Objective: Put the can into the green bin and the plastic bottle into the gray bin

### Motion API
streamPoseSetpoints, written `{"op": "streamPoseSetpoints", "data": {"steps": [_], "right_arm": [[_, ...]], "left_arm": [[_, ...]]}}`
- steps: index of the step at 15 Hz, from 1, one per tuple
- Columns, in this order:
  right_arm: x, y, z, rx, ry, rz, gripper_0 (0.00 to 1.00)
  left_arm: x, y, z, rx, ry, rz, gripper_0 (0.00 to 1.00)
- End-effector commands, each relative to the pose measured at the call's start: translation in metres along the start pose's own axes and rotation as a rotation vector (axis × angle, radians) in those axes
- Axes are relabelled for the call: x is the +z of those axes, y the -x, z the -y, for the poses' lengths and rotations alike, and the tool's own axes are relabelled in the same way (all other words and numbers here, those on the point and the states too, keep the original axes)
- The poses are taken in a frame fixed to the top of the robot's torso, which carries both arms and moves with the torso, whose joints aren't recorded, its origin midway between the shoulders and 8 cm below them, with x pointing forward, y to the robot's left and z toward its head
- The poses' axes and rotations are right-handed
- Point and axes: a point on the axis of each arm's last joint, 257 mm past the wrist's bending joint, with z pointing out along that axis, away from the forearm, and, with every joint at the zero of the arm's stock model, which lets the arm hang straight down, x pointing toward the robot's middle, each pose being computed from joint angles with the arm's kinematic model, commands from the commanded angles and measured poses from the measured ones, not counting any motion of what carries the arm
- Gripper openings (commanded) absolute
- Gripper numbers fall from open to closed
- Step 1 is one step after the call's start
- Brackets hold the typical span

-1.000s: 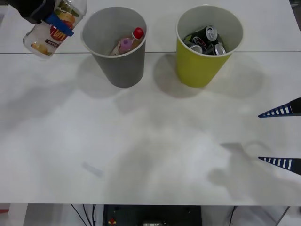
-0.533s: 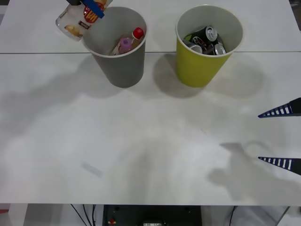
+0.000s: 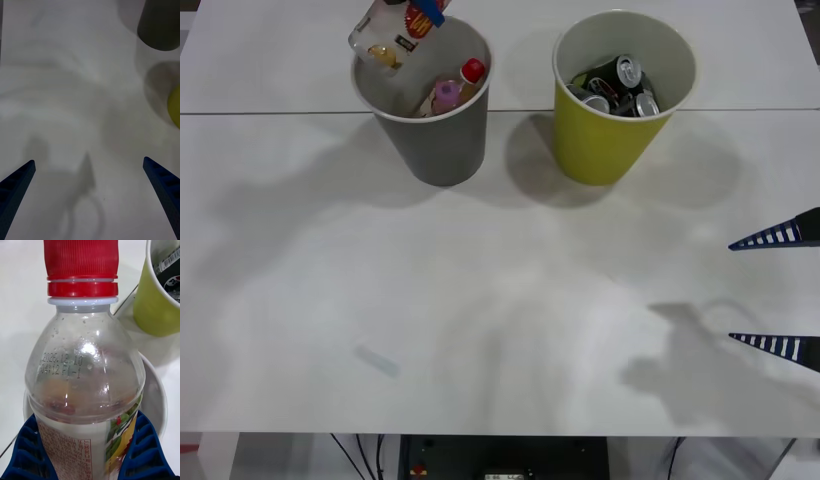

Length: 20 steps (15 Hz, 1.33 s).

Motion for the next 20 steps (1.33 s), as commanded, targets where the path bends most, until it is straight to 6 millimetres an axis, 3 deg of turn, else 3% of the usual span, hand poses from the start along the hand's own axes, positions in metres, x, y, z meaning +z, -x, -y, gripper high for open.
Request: {"op": "streamPoseSetpoints", "data": {"steps": [1,2,3,4,8,16,20], "right_arm": [[0.000,0.000,0.000,0.000,0.000,0.000,1.00],[0.000,0.000,0.000,0.000,0.000,0.000,1.00],[0.000,0.000,0.000,0.000,0.000,0.000,1.00],[0.000,0.000,0.000,0.000,0.000,0.000,1.00],[0.000,0.000,0.000,0.000,0.000,0.000,1.00],[0.000,0.000,0.000,0.000,0.000,0.000,1.00],[0.000,0.000,0.000,0.000,0.000,0.000,1.00]], "left_arm": [[0.001,0.002,-0.002,-0.001,0.008,0.004,0.12],[0.001,0.003,-0.002,-0.002,0.010,0.009,0.30],[0.001,0.004,-0.002,0.000,0.010,0.011,0.86],[0.001,0.004,-0.001,-0.001,0.005,0.012,1.00],[-0.004,-0.013,-0.004,-0.021,-0.027,-0.006,1.00],[-0.032,-0.131,-0.025,0.010,-0.108,0.113,1.00],[-0.042,-0.182,-0.016,0.123,-0.114,0.136,1.00]]}}
